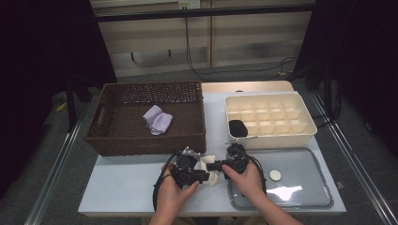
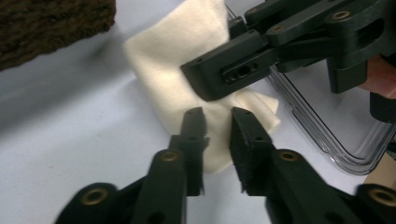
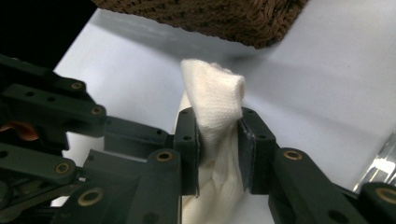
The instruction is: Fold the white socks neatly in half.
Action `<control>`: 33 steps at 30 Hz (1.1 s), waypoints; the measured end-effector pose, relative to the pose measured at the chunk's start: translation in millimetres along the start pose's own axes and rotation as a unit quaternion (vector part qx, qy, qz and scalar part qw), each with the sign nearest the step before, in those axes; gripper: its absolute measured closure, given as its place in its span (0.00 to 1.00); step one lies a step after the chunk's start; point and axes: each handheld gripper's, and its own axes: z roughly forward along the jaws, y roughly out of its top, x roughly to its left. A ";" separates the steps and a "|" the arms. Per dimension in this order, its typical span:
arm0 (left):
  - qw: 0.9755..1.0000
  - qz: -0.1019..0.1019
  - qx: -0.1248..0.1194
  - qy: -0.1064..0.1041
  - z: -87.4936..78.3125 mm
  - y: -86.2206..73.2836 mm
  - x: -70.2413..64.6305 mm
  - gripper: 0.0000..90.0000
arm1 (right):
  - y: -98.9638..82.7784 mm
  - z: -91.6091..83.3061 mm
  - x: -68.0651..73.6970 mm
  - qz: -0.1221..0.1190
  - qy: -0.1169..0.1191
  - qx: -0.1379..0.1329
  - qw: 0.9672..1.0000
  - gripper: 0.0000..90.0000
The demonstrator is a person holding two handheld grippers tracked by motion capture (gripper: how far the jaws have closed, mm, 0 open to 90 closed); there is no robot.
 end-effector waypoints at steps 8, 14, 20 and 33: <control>0.999 0.028 -0.019 0.012 -5.0 -2.1 9.9 0.64 | 6.9 -14.9 -4.3 -0.008 0.006 -0.009 1.000 0.80; 0.999 0.026 -0.036 0.014 -4.4 -3.4 19.1 0.55 | 11.4 -28.1 -5.5 -0.015 0.005 -0.009 1.000 0.80; 0.999 0.019 -0.034 0.017 -2.9 -6.1 29.0 0.48 | 16.5 -38.2 -7.1 -0.019 0.003 -0.004 1.000 0.80; 0.996 0.059 -0.049 0.051 0.6 -14.0 41.8 0.37 | 29.6 -53.7 -7.4 -0.030 -0.006 0.006 1.000 0.79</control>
